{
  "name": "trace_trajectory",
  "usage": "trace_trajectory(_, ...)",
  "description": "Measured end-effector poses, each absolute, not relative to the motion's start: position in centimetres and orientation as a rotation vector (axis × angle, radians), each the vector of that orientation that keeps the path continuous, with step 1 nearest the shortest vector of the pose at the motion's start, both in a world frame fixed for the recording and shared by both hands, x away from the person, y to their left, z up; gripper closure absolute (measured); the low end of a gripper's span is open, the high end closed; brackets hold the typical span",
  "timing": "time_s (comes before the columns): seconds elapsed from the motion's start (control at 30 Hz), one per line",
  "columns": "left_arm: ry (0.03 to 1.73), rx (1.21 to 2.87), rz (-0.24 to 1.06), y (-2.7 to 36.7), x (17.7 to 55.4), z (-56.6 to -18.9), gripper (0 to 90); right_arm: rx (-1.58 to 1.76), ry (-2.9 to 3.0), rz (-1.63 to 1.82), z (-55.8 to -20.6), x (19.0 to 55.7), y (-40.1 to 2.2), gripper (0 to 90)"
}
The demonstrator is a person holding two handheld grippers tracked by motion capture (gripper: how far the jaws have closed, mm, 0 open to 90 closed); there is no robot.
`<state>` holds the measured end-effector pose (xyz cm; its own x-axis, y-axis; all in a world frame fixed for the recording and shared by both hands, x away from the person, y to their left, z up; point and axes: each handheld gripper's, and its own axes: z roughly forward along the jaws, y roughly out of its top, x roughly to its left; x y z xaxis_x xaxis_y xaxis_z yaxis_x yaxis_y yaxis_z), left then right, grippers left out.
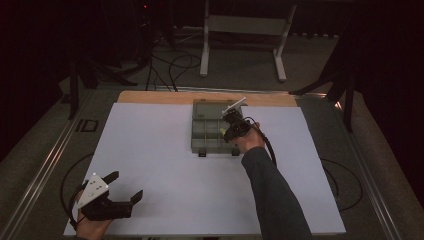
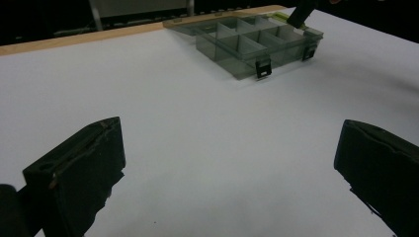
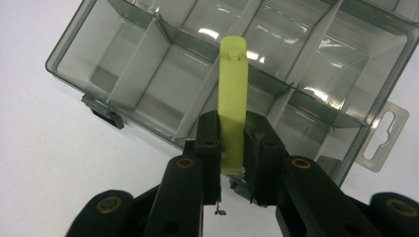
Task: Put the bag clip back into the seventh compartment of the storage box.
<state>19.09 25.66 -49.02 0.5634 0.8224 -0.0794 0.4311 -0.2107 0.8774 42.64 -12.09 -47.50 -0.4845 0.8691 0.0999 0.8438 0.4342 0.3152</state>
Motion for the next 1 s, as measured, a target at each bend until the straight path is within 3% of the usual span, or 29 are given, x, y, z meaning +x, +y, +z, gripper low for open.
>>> trace_trajectory(0.13, 1.025, 1.838, 0.512, 25.7, 19.1, -49.0, 0.2, 1.552, 2.598, 0.49, -47.6, 42.6, -12.0, 77.4)
trace_trajectory(0.2, 1.027, 1.836, 0.512, 25.7, 19.1, -49.0, 0.2, 1.551, 2.594, 0.505, -48.0, 42.6, -11.7, 37.9)
trace_trajectory(0.23, 1.027, 1.836, 0.512, 25.7, 19.1, -49.0, 0.2, 1.551, 2.594, 0.505, -48.0, 42.6, -11.7, 37.9)
trace_trajectory(0.3, 1.026, 1.836, 0.512, 25.7, 19.1, -49.0, 0.2, 1.542, 2.578, 0.499, -47.9, 42.5, -11.8, 21.3)
trace_trajectory(0.33, 1.026, 1.836, 0.512, 25.7, 19.1, -49.0, 0.2, 1.542, 2.578, 0.499, -47.9, 42.5, -11.8, 21.3)
trace_trajectory(0.37, 1.024, 1.841, 0.511, 25.6, 19.1, -49.0, 0.2, 1.531, 2.569, 0.498, -47.7, 42.4, -11.9, 14.6)
trace_trajectory(1.0, 1.022, 1.843, 0.505, 25.3, 19.2, -49.2, 0.2, 1.402, 2.555, 0.611, -45.4, 39.2, -13.0, 11.0)
